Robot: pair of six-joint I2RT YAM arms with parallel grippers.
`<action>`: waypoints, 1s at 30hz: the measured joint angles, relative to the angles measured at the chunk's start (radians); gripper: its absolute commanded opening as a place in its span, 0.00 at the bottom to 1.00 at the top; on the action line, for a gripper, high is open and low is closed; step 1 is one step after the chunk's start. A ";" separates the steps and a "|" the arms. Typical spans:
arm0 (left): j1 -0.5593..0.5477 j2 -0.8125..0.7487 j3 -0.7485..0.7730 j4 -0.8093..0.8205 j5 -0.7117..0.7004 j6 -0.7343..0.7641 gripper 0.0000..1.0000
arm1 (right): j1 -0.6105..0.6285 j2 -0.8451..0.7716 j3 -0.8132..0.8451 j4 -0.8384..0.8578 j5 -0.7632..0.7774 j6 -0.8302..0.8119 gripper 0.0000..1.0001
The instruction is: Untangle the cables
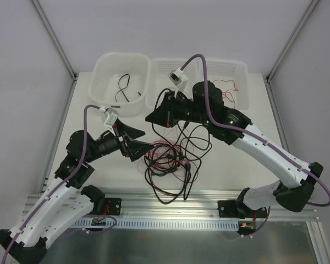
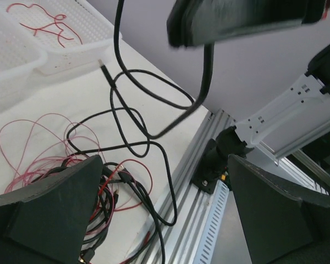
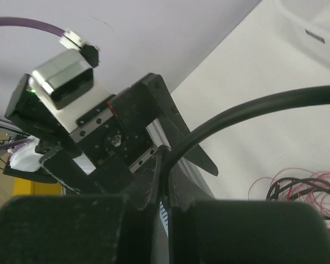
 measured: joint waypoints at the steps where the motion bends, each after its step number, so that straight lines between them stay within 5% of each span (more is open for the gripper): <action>1: -0.009 0.007 -0.003 0.014 -0.024 0.001 0.99 | 0.002 0.004 -0.017 0.001 0.001 0.007 0.01; 9: -0.149 0.074 -0.100 0.182 -0.208 -0.001 0.99 | 0.034 0.011 -0.048 0.023 0.047 0.058 0.04; 15: -0.296 0.177 -0.130 0.259 -0.392 0.027 0.87 | 0.042 0.011 -0.049 0.051 0.105 0.098 0.04; 19: -0.348 0.204 -0.146 0.333 -0.488 0.042 0.62 | 0.053 0.011 -0.069 0.069 0.142 0.113 0.04; 23: -0.395 0.240 -0.148 0.398 -0.565 0.056 0.00 | 0.057 0.010 -0.099 0.077 0.168 0.125 0.06; 26: -0.418 0.246 -0.148 0.416 -0.584 0.076 0.00 | 0.056 0.010 -0.111 0.083 0.189 0.131 0.21; 30: -0.417 0.213 -0.168 0.417 -0.632 0.079 0.00 | 0.057 -0.027 -0.144 0.067 0.219 0.119 0.64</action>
